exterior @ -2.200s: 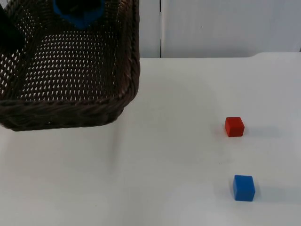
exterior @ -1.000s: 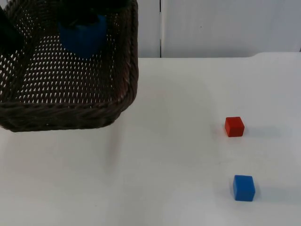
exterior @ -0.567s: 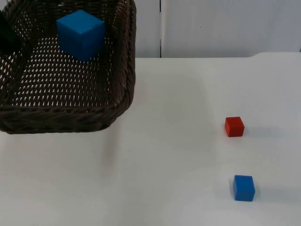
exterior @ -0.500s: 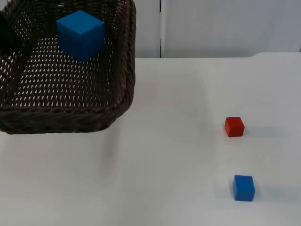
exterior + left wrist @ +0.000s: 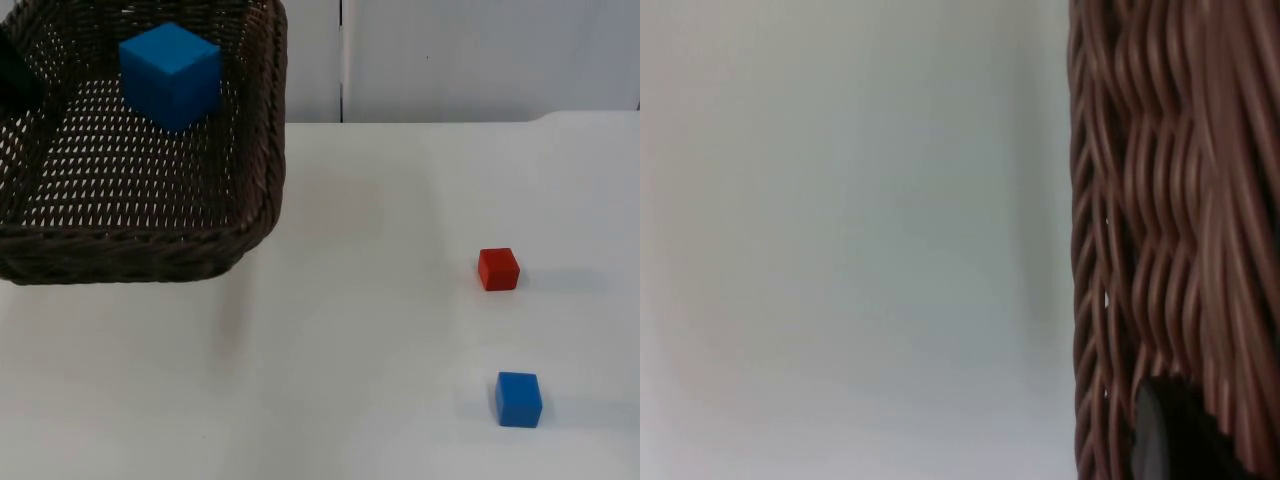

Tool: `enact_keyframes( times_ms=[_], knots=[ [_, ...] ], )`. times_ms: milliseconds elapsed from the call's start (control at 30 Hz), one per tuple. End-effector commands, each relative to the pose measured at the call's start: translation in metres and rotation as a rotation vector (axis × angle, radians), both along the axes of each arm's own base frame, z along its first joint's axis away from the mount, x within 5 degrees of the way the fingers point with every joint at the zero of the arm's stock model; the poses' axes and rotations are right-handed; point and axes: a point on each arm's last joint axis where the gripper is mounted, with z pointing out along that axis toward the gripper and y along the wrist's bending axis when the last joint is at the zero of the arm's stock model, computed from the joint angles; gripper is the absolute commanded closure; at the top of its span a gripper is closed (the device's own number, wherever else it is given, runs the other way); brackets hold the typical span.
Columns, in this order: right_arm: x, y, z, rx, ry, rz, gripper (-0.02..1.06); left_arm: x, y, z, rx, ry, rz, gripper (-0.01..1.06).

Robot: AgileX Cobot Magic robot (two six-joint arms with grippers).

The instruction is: Pick up the basket with the left hand and place the largest block into the basket with the right hand.

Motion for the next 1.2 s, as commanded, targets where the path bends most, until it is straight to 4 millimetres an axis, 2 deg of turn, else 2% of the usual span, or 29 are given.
enact_keyframes(
  times_ms=[0, 200, 467, 533, 733, 767, 900, 933, 1000, 1167],
  knots=[
    [-0.007, -0.008, 0.005, 0.020, -0.033, -0.020, 0.47, -0.001, -0.001, 0.004, -0.024, -0.013, 0.013, 1.05],
    [-0.025, -0.022, 0.004, 0.039, -0.049, -0.044, 0.47, 0.003, 0.000, 0.000, -0.023, -0.010, 0.022, 1.05],
    [-0.030, -0.026, 0.007, 0.053, -0.062, -0.049, 0.47, 0.023, -0.002, -0.036, -0.076, 0.032, 0.001, 1.05],
    [-0.030, -0.026, 0.007, 0.053, -0.062, -0.049, 0.47, 0.026, -0.002, -0.040, -0.091, 0.023, -0.004, 1.05],
    [-0.031, -0.026, 0.007, 0.046, -0.061, -0.041, 0.47, 0.044, -0.012, -0.070, -0.123, 0.009, -0.013, 1.05],
    [-0.031, -0.026, 0.007, 0.046, -0.061, -0.041, 0.47, 0.044, -0.012, -0.070, -0.123, 0.009, -0.013, 1.05],
    [-0.031, -0.026, 0.007, 0.047, -0.062, -0.042, 0.47, 0.054, -0.024, -0.098, -0.096, 0.022, -0.033, 1.05],
    [-0.031, -0.026, 0.007, 0.047, -0.062, -0.042, 0.47, 0.054, -0.024, -0.098, -0.096, 0.022, -0.033, 1.05],
    [-0.032, -0.026, 0.007, 0.041, -0.054, -0.038, 0.47, 0.058, -0.030, -0.115, -0.096, 0.027, -0.047, 1.05],
    [-0.037, -0.031, 0.000, 0.045, -0.056, -0.051, 0.47, 0.063, -0.035, -0.137, -0.120, 0.044, -0.062, 1.05]
  ],
)
